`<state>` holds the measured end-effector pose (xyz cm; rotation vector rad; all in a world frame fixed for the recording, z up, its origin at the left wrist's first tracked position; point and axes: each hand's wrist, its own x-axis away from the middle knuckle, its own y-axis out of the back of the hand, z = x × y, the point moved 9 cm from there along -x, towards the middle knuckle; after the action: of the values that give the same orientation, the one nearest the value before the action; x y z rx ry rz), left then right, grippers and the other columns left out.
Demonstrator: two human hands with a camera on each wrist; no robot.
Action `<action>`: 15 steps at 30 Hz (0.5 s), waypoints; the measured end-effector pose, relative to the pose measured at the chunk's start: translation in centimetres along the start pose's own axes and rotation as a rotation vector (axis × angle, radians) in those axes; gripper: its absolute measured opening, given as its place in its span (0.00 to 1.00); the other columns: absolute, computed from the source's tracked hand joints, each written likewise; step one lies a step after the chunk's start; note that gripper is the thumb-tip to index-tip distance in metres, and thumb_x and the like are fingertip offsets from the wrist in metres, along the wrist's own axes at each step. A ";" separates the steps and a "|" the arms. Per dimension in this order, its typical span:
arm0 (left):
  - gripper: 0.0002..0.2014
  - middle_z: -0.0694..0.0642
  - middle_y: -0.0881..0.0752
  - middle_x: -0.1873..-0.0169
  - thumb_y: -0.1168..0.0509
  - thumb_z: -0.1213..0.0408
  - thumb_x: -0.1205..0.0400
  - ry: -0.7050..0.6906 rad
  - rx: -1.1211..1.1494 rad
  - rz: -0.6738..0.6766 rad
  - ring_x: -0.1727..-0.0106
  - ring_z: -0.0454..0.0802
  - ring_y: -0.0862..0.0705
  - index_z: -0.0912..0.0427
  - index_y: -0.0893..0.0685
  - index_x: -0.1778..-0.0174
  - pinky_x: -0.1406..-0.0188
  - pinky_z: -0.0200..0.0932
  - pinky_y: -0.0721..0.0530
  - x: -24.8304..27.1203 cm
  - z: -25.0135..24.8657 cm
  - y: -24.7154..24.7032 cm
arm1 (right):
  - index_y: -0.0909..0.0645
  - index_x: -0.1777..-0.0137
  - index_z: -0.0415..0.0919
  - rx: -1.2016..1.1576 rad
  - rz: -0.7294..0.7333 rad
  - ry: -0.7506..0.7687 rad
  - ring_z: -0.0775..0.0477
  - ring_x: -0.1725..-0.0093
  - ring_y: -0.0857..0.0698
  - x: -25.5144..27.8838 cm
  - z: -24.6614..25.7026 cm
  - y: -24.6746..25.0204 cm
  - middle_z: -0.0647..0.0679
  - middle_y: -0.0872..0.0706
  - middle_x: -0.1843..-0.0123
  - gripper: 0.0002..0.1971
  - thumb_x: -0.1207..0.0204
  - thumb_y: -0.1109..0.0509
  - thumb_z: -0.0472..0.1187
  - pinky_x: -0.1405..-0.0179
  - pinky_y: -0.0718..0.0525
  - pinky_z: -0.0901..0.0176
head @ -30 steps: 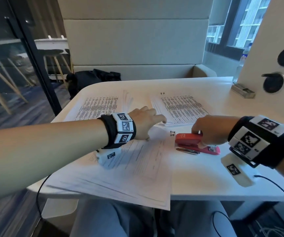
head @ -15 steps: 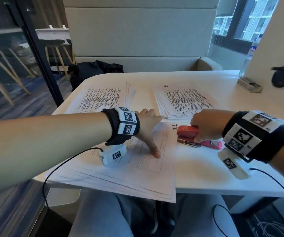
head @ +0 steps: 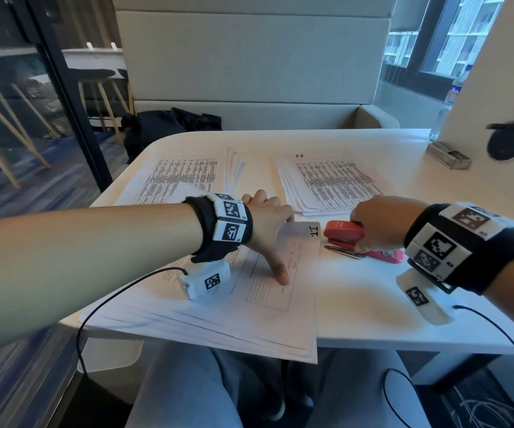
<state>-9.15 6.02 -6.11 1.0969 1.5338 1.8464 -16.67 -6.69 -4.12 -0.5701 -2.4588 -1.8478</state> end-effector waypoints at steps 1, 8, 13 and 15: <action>0.53 0.49 0.28 0.42 0.25 0.26 0.51 -0.002 0.000 -0.001 0.41 0.50 0.35 0.45 0.31 0.32 0.39 0.54 0.28 0.0 0.0 0.0 | 0.18 0.49 0.44 -0.012 0.008 -0.005 0.50 0.58 0.15 0.1 0.0 -0.1 0.52 0.14 0.60 0.16 0.29 0.26 0.55 0.61 0.20 0.60; 0.13 0.49 0.17 0.60 0.23 0.56 0.29 -0.032 0.317 -0.136 0.51 0.53 0.22 0.56 0.17 0.58 0.52 0.45 0.32 -0.1 -0.1 1.8 | 0.23 0.32 0.48 -0.208 -0.056 -0.053 0.47 0.47 0.17 0.7 -0.5 0.1 0.51 0.15 0.45 0.27 0.31 0.25 0.52 0.55 0.19 0.58; 0.15 0.46 0.20 0.72 0.25 0.65 0.26 -0.117 0.561 -0.299 0.67 0.44 0.23 0.53 0.24 0.74 0.67 0.39 0.27 -0.4 0.2 4.3 | 0.15 0.48 0.48 -0.828 -0.198 0.075 0.51 0.48 0.15 1.7 0.9 2.7 0.54 0.13 0.50 0.11 0.29 0.24 0.48 0.52 0.22 0.60; 0.12 0.47 0.19 0.70 0.26 0.67 0.26 -0.142 0.619 -0.396 0.65 0.47 0.22 0.54 0.22 0.71 0.62 0.41 0.24 -0.1 0.5 5.8 | 0.15 0.60 0.44 -1.019 -0.221 0.087 0.47 0.60 0.16 1.9 1.5 3.4 0.50 0.12 0.61 0.08 0.30 0.23 0.47 0.59 0.21 0.55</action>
<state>-7.95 4.81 -0.55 1.0403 2.1173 1.0312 -17.13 -3.97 -0.98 -0.1816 -1.3972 -3.0577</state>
